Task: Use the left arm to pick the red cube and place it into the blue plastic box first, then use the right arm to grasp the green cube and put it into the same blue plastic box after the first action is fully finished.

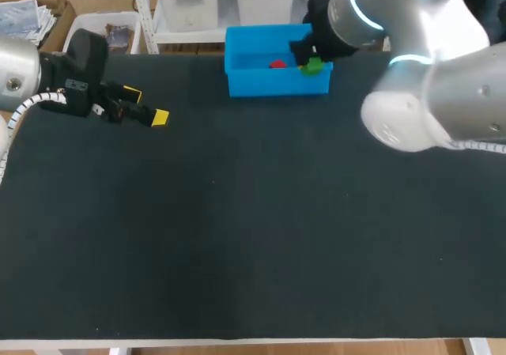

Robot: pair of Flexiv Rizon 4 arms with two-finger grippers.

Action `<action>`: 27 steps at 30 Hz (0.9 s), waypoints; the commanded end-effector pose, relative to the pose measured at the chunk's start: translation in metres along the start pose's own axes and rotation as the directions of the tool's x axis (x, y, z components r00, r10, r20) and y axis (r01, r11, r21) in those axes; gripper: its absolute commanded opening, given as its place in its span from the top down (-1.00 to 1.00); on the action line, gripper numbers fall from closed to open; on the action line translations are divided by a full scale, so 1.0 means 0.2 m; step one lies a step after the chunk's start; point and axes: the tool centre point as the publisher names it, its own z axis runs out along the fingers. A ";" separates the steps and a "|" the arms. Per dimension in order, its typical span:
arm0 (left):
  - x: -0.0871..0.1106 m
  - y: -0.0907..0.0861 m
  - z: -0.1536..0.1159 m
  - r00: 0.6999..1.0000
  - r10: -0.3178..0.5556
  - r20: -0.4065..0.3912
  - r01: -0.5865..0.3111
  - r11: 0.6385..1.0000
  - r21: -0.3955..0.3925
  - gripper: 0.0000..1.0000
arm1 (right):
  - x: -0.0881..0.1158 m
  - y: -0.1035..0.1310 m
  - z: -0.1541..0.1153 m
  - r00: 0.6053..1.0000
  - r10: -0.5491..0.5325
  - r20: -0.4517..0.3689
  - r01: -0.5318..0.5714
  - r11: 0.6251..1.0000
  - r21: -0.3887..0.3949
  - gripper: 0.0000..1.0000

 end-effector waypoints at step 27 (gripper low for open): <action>0.01 0.00 0.00 1.000 0.004 0.013 -0.004 1.000 0.004 -1.00 | -0.41 -0.17 0.42 0.999 0.038 -0.021 -0.037 0.999 0.034 1.00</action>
